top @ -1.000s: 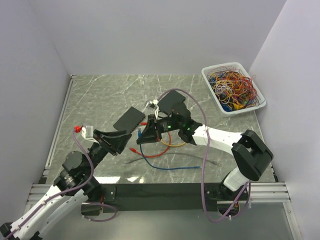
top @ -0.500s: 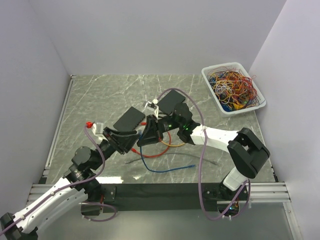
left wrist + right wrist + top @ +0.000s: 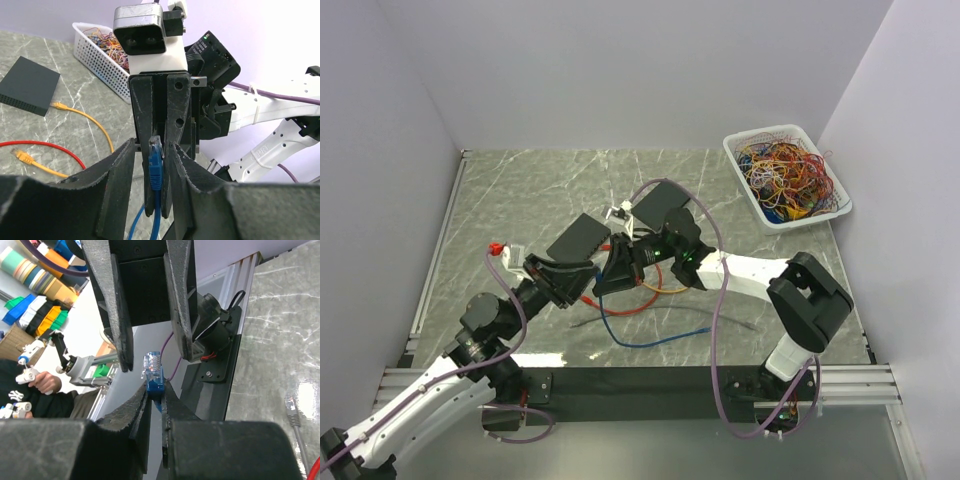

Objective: Insert the plug into the switch port

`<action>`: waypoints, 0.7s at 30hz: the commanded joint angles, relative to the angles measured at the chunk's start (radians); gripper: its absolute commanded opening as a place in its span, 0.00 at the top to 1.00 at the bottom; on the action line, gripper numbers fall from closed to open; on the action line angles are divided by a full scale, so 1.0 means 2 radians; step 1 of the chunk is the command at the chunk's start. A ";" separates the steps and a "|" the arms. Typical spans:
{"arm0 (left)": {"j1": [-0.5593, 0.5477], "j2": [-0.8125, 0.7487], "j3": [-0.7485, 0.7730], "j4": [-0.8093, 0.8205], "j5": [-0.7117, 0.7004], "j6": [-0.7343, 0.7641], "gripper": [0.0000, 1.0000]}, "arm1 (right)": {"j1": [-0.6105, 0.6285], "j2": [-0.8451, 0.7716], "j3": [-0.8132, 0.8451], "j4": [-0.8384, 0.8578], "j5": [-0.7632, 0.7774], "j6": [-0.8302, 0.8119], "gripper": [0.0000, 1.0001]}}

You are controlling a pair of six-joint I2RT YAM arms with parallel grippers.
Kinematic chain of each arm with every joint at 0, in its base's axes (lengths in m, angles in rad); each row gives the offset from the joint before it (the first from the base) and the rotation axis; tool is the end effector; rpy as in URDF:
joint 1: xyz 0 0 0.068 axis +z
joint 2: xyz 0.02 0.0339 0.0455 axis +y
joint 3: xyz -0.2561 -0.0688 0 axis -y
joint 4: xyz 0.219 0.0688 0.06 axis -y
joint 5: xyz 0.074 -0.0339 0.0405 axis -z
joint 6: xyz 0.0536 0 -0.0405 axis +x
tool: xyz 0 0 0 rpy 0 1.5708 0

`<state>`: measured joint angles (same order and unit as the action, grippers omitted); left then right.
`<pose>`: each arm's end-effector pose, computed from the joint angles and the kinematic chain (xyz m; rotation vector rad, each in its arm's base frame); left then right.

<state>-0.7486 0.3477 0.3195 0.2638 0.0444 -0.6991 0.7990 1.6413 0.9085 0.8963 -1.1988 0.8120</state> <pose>0.0891 -0.0860 0.2843 0.0766 1.4458 -1.2399 0.1966 0.2736 0.2823 -1.2104 1.5233 2.0053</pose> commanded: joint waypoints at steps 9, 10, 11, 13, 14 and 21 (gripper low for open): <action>-0.002 0.034 0.027 0.015 0.015 0.007 0.81 | 0.011 0.006 0.022 -0.004 -0.009 -0.019 1.00; -0.002 0.033 0.025 0.015 0.012 0.006 0.86 | 0.010 0.006 0.021 -0.006 -0.009 -0.020 1.00; -0.002 0.029 0.024 0.012 0.008 0.004 0.97 | 0.011 0.006 0.021 -0.009 -0.008 -0.024 1.00; -0.002 0.024 0.024 0.005 -0.002 0.003 0.99 | 0.010 0.002 0.022 -0.033 0.000 -0.045 1.00; -0.002 0.019 0.024 -0.003 -0.011 0.002 0.99 | 0.009 -0.004 0.024 -0.068 0.013 -0.071 0.98; -0.002 0.008 0.046 -0.074 -0.099 -0.032 0.99 | 0.005 -0.059 0.089 -0.359 0.200 -0.209 0.35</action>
<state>-0.7506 0.3744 0.3527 0.1699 -0.0334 -0.7151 0.8089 1.6291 0.9951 0.4896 -1.0191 0.5617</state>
